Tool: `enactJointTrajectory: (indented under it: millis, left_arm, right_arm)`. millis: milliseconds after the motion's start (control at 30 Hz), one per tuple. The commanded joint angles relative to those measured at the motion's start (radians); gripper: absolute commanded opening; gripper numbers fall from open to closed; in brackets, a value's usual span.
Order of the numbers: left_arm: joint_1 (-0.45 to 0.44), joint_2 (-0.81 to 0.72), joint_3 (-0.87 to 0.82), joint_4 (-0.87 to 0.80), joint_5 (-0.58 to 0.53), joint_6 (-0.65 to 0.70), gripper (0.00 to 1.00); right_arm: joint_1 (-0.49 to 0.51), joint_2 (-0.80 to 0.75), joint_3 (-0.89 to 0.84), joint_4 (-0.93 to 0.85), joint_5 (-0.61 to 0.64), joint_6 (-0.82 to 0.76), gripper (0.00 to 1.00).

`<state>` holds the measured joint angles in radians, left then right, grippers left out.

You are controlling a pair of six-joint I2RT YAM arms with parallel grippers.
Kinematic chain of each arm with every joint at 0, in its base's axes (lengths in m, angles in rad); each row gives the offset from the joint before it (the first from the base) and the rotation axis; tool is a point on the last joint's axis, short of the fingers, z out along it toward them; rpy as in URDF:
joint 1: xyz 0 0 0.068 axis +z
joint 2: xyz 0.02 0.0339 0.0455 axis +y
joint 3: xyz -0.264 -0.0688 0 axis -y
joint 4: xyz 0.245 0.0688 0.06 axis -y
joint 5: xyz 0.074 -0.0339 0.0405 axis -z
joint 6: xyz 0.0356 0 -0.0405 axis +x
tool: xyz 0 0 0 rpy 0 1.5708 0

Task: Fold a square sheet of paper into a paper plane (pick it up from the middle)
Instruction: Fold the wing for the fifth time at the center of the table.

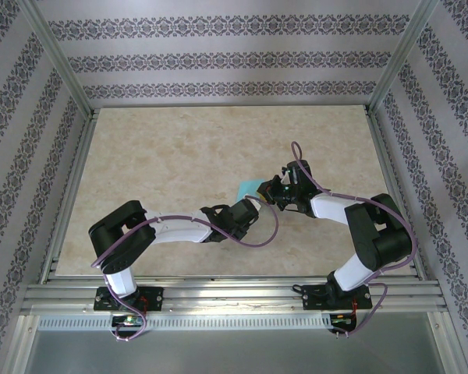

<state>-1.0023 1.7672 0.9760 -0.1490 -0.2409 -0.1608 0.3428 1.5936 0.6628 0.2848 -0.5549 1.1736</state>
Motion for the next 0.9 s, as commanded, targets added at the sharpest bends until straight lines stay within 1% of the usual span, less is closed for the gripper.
enactJointTrajectory:
  millis: [0,133,233,333,400,567,633,700,733,867]
  left_arm:
    - [-0.016,-0.023,0.011,0.007,-0.021,0.006,0.3]
    - [-0.016,-0.023,0.008,0.005,-0.036,-0.002,0.23]
    - [-0.016,-0.022,0.007,0.002,-0.049,-0.003,0.23]
    - [-0.016,-0.024,0.004,0.003,-0.051,-0.002,0.19]
    - [-0.016,-0.021,0.003,0.0,-0.051,0.0,0.19]
    - [-0.016,-0.018,0.004,0.0,-0.048,-0.003,0.11]
    - [-0.016,-0.017,0.004,0.001,-0.05,-0.009,0.09]
    - [-0.016,-0.018,0.0,0.005,-0.055,-0.023,0.05]
    - [-0.015,-0.017,-0.003,0.011,-0.055,-0.029,0.04]
    - [-0.01,-0.029,-0.02,0.045,-0.01,-0.052,0.01]
  right_arm:
    - [0.001,0.001,-0.009,0.014,-0.011,0.004,0.0]
    - [0.001,-0.001,-0.012,0.016,-0.011,0.006,0.0]
    - [0.001,-0.002,-0.01,0.014,-0.013,0.005,0.0]
    - [-0.001,-0.003,-0.008,0.01,-0.013,0.003,0.0]
    - [-0.001,-0.004,-0.006,0.01,-0.014,0.003,0.0]
    - [-0.001,-0.011,-0.008,0.007,-0.016,-0.003,0.0]
    - [-0.002,-0.022,-0.008,-0.006,-0.012,-0.014,0.05]
    - [-0.007,-0.038,-0.005,-0.034,-0.002,-0.038,0.14]
    - [-0.012,-0.05,-0.001,-0.059,0.004,-0.056,0.16]
    - [-0.041,-0.106,0.012,-0.17,0.038,-0.148,0.22]
